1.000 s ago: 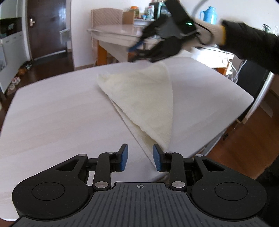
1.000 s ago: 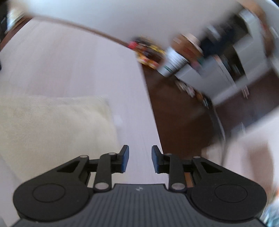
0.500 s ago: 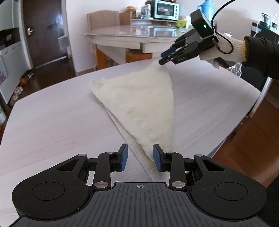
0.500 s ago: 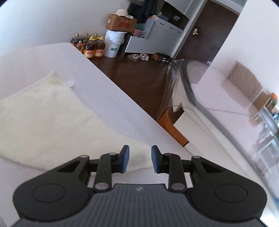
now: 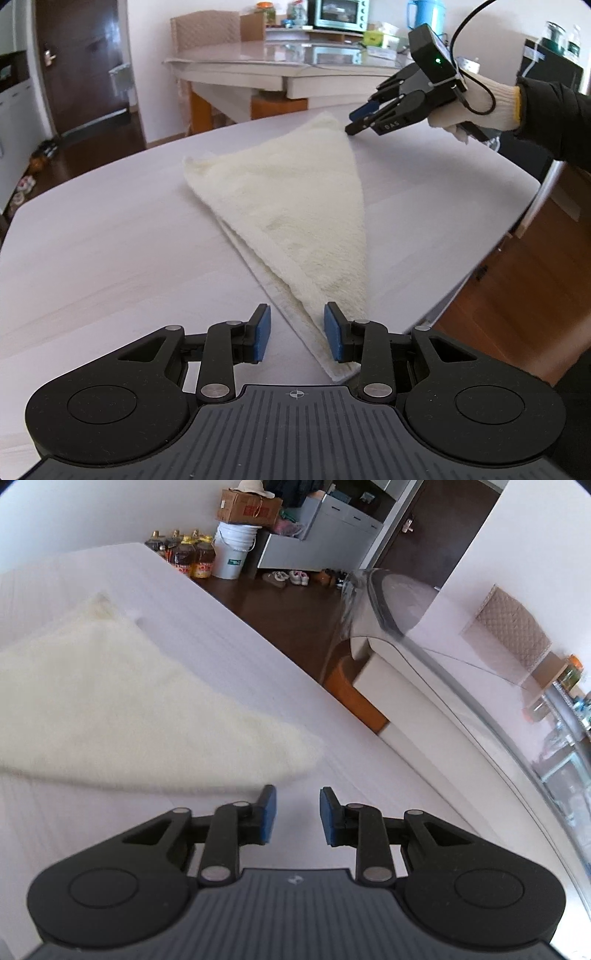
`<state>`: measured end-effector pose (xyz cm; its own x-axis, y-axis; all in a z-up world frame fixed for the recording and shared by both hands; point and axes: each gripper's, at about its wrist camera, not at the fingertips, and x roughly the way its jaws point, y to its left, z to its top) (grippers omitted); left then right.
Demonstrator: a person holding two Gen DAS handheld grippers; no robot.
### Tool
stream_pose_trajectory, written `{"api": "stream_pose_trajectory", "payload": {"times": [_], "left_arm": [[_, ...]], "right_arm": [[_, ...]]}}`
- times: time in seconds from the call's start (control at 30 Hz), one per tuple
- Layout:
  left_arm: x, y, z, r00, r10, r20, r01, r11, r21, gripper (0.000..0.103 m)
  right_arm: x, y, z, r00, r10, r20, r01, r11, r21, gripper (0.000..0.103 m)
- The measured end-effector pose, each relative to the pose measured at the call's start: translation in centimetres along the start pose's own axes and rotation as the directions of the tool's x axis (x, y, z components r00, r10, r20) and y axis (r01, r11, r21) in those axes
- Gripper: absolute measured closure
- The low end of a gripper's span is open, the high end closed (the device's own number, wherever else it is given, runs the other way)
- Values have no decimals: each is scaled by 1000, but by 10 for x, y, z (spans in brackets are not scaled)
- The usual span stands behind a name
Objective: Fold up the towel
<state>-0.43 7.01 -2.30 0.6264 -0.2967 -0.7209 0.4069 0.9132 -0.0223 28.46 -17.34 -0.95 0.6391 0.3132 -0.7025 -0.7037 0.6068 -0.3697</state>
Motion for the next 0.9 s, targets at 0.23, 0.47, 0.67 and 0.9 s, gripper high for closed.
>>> {"api": "stream_pose_trajectory", "payload": {"times": [0.23,0.47,0.67,0.9], "left_arm": [[-10,7,2,999,45,31,-45,999,-12,66],[-16,31,15,996,83,36,-84,996,27,54],[-15,58,30,995,86,44,-90,992,84,35],[-12,74,44,994,59,96,-69,992,103,10]], "right_arm": [[-43,20,2,994,35,107,-42,997,68,75],[-99,114,17,942,237,237,-235,971,-39,67],[-132,211,11,904,350,247,-324,936,-138,61],[-142,288,8,921,315,229,-274,942,-193,54]]}}
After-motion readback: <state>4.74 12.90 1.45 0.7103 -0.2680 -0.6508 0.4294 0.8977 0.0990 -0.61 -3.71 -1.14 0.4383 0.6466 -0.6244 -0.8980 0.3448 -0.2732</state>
